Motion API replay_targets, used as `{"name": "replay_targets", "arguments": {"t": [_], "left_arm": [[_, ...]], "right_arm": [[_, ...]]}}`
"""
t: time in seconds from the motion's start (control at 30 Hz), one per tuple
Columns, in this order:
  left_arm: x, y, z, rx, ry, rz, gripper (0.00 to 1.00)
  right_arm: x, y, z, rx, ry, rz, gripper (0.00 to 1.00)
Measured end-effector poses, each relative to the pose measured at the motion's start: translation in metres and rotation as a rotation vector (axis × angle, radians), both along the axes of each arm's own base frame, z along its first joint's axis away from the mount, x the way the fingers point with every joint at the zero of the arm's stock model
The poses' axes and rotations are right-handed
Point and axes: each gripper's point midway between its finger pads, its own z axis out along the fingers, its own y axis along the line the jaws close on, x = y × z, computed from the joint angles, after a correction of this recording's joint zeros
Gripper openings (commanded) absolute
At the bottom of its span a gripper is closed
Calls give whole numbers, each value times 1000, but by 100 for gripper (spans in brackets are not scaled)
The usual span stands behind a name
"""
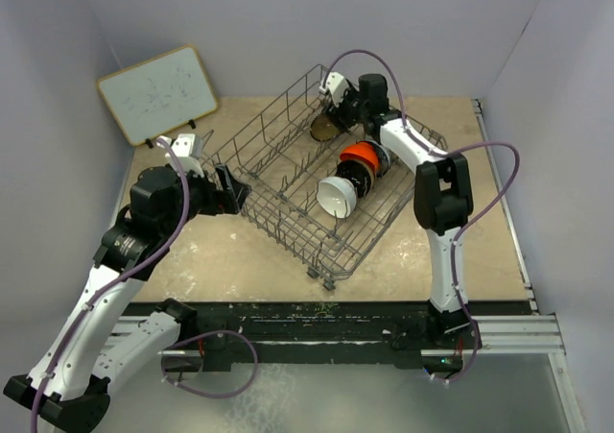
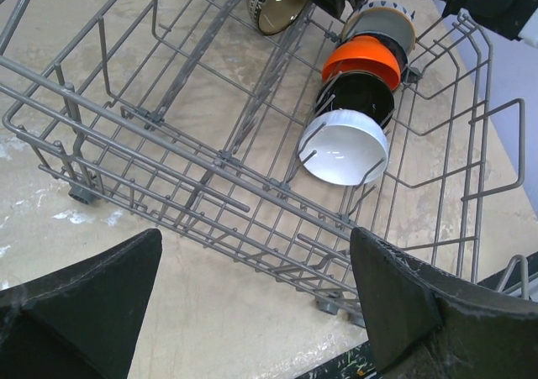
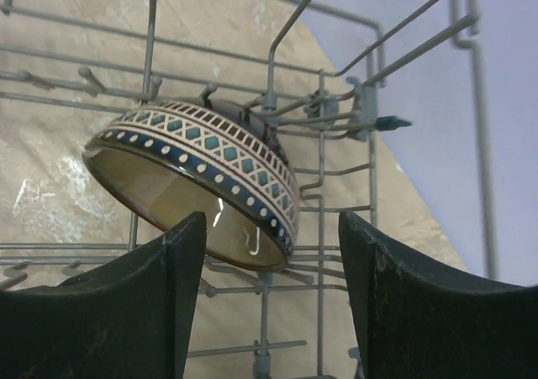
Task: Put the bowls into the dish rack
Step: Adjust the bowl in the dish rack.
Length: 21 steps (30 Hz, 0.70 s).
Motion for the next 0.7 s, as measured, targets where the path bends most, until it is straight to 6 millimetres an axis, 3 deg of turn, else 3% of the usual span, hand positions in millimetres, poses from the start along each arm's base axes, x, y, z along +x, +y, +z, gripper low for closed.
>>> {"name": "replay_targets", "arguments": {"t": [0.17, 0.43, 0.53, 0.6, 0.7], "left_arm": [[3, 0, -3, 6, 8, 5, 95], [8, -2, -3, 5, 5, 5, 95], [9, -3, -5, 5, 8, 5, 95], [10, -3, -7, 8, 13, 5, 95], [11, -4, -9, 10, 18, 5, 95]], "right_arm": [[1, 0, -34, -25, 49, 4, 65], [10, -2, -28, -37, -2, -25, 61], [10, 1, -28, -53, -18, -29, 50], [9, 5, -30, -67, -29, -31, 38], [11, 10, -27, -85, -70, -54, 3]]}}
